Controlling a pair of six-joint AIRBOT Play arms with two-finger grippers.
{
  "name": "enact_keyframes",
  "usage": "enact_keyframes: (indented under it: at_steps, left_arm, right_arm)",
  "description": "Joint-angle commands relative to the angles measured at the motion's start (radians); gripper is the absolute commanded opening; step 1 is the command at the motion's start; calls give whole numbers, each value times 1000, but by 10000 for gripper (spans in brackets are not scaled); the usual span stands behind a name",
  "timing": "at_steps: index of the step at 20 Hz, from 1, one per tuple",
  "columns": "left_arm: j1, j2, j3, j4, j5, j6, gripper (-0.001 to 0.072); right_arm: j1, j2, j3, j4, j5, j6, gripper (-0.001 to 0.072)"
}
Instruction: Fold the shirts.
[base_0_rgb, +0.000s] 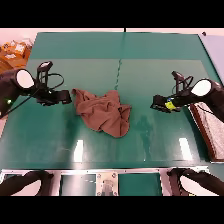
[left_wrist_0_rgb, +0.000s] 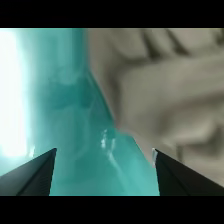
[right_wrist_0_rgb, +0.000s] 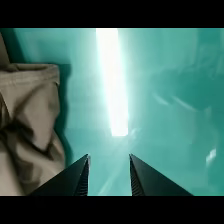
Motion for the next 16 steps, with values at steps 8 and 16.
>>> enact_keyframes:
  at_steps: [8,16]
  left_arm:
    - [110,-485,146,-618,366,489,663]
    - [111,-557,189,-742,325,594,33]
  right_arm:
    - [95,-317,2,396,-212,-166,285]
    - [206,-403,6,466,-353,-167,25]
